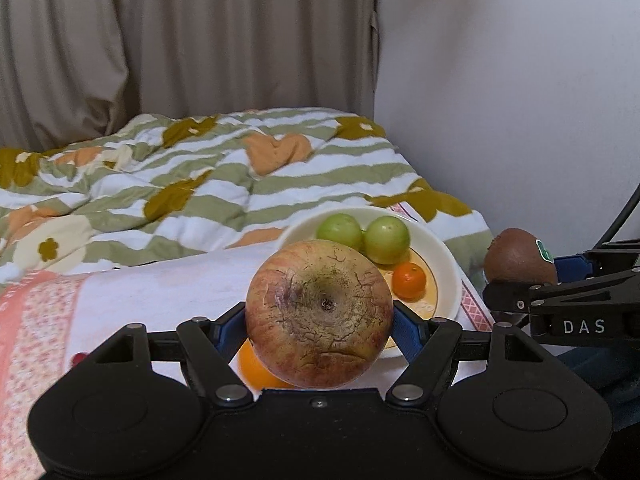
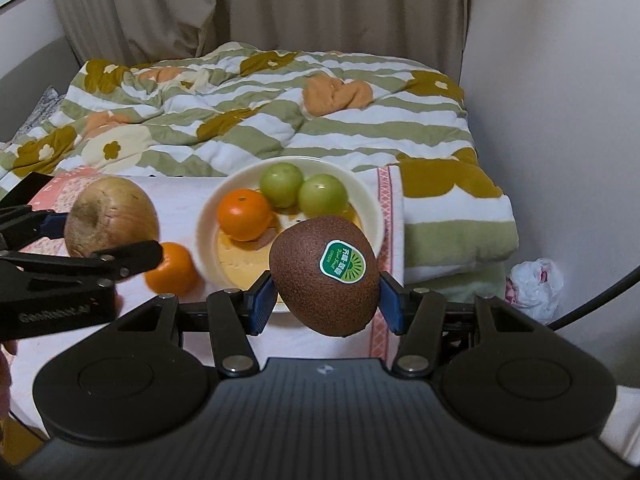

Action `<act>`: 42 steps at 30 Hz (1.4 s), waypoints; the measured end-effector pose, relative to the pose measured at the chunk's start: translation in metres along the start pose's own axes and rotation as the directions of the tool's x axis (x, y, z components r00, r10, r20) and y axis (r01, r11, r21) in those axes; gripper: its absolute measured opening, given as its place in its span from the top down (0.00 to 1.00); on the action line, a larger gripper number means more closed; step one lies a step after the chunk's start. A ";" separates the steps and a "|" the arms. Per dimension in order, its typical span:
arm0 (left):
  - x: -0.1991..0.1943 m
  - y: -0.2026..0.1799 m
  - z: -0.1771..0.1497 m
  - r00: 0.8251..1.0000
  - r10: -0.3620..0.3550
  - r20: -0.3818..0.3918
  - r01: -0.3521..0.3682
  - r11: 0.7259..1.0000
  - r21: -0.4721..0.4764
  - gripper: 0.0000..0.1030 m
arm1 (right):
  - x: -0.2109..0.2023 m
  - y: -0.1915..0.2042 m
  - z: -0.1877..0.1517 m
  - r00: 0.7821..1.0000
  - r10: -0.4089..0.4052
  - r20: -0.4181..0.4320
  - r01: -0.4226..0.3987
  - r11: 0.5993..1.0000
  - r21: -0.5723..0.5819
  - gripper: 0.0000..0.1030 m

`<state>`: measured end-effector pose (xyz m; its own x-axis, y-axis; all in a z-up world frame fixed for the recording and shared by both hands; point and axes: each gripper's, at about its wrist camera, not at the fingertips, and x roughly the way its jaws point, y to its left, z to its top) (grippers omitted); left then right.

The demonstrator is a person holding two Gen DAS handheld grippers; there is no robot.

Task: Organize fruits
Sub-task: 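Carry the apple and kiwi with both tools over the white bowl, then open the left tool to drop the apple while the right tool releases the kiwi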

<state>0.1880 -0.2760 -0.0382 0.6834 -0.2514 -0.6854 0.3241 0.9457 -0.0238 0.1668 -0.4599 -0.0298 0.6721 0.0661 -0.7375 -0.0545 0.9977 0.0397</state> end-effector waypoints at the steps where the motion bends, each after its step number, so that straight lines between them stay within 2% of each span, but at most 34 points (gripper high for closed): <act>1: 0.008 -0.004 0.001 1.000 -0.006 -0.008 0.006 1.000 0.008 0.25 | 0.004 -0.004 0.001 1.000 0.000 -0.003 0.000 1.000 0.007 0.33; 11: 0.074 -0.023 0.002 0.995 -0.041 -0.096 0.050 0.995 0.088 0.25 | 0.036 -0.032 0.004 0.999 -0.028 -0.033 0.030 0.997 0.066 0.33; 20: 0.097 -0.036 0.001 0.988 -0.067 -0.142 0.087 0.987 0.139 0.25 | 0.047 -0.046 0.004 0.997 -0.055 -0.055 0.061 0.992 0.108 0.33; 21: 0.097 -0.038 0.002 0.988 -0.075 -0.136 0.094 0.985 0.145 0.24 | 0.047 -0.047 0.003 0.997 -0.056 -0.057 0.063 0.992 0.112 0.33; 22: 0.095 -0.039 0.002 0.989 -0.079 -0.127 0.098 0.984 0.150 0.18 | 0.047 -0.048 0.003 0.997 -0.059 -0.058 0.065 0.991 0.114 0.33; 23: 0.092 -0.040 0.004 0.990 -0.079 -0.113 0.096 0.983 0.154 0.08 | 0.047 -0.049 0.004 0.996 -0.061 -0.060 0.068 0.991 0.115 0.33; 25: 0.086 -0.039 0.007 0.992 -0.083 -0.091 0.097 0.984 0.152 0.02 | 0.047 -0.050 0.004 0.996 -0.065 -0.059 0.072 0.990 0.119 0.33; 35: 0.054 -0.010 0.009 0.995 -0.072 -0.075 0.078 0.994 0.076 0.02 | 0.049 -0.047 0.014 0.997 -0.056 -0.051 0.062 0.992 0.113 0.33; 42: 0.034 0.009 0.004 0.997 -0.041 -0.058 0.042 0.999 0.012 0.02 | 0.067 -0.032 0.025 0.998 -0.026 -0.053 0.029 0.997 0.066 0.33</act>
<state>0.2169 -0.2768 -0.0588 0.6306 -0.2778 -0.7246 0.3604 0.9318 -0.0436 0.2319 -0.4872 -0.0639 0.6334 0.0394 -0.7728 0.0141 0.9980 0.0624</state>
